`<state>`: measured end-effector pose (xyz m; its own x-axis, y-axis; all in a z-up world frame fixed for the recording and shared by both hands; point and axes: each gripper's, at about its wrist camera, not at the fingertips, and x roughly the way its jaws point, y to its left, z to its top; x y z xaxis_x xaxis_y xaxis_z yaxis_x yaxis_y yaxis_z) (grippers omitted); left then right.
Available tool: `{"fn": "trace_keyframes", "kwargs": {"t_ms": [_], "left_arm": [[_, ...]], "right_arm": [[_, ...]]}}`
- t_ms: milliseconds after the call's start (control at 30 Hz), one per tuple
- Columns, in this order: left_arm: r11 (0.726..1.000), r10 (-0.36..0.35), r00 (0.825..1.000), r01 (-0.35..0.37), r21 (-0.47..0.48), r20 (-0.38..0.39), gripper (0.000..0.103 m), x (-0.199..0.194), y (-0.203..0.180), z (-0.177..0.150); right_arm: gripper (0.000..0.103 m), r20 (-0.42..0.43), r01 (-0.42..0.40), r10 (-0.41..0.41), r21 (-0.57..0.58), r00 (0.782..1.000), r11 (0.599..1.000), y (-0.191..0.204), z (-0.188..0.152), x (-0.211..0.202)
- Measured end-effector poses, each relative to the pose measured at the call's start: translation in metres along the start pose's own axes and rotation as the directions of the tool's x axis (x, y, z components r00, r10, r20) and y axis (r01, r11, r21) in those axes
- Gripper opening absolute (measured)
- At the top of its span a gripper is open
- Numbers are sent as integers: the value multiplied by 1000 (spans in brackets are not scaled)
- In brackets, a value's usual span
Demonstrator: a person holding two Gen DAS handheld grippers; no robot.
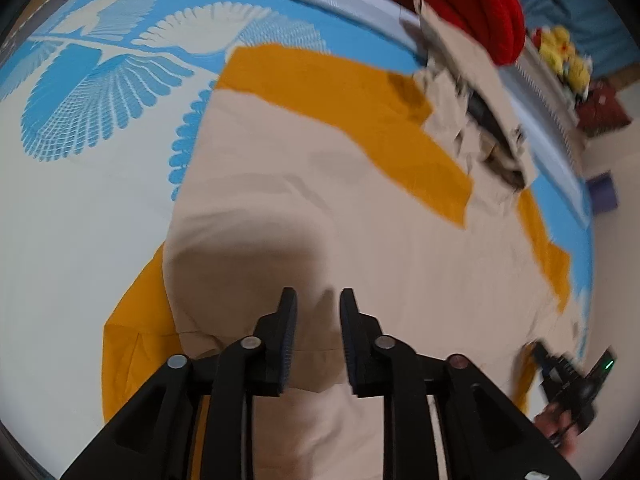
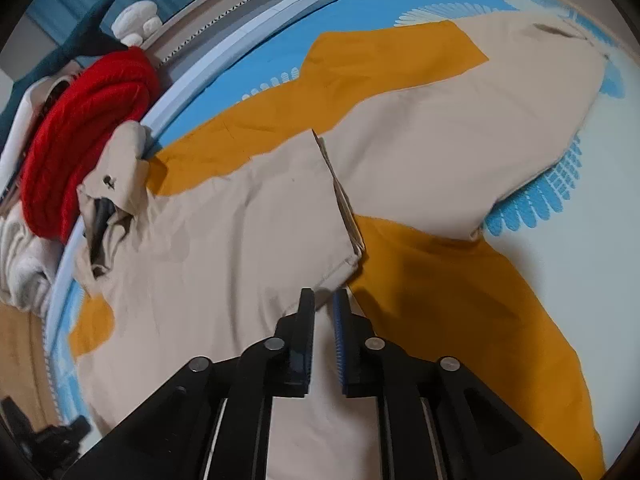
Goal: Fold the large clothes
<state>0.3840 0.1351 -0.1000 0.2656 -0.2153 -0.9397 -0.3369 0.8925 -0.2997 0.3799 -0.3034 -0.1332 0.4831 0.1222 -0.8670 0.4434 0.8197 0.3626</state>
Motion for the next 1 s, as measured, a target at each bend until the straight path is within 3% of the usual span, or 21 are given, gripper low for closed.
{"fn": "trace_keyframes", "kwargs": {"t_ms": [100, 133, 267, 300, 333, 467, 667, 833, 933, 1000], "left_arm": [[997, 80, 996, -79, 28, -47, 21, 18, 5, -3], [995, 97, 993, -95, 29, -68, 21, 25, 9, -5], [995, 95, 993, -94, 22, -77, 21, 25, 13, -4], [997, 82, 995, -81, 15, -64, 21, 20, 13, -4], [998, 67, 996, -67, 12, -51, 21, 16, 12, -3], [997, 81, 995, -80, 20, -55, 23, 17, 12, -6], [996, 85, 995, -82, 42, -58, 23, 19, 4, -9], [997, 73, 995, -71, 39, -67, 23, 22, -7, -10], [995, 62, 997, -59, 84, -42, 24, 16, -23, -13], [990, 57, 998, -52, 132, -33, 25, 15, -37, -17]], "right_arm": [[36, -54, -75, 78, 63, 995, 995, -11, 5, 11], [39, -88, -98, 106, 94, 990, 991, -17, 7, 20], [38, -102, -147, 161, 133, 982, 980, -23, 15, 27], [29, -94, -151, 161, 111, 982, 982, -21, 17, 26], [17, -70, -141, 148, 89, 987, 986, -20, 20, 21], [16, 20, -90, 89, 79, 996, 993, -18, 26, 5], [28, 46, 4, -7, 67, 999, 998, -18, 30, -5], [29, 216, 99, -105, 39, 971, 994, -11, 31, -36], [33, 262, 87, -84, 1, 961, 996, -3, 33, -43], [38, 193, 29, -18, -54, 981, 998, 3, 37, -30]]}}
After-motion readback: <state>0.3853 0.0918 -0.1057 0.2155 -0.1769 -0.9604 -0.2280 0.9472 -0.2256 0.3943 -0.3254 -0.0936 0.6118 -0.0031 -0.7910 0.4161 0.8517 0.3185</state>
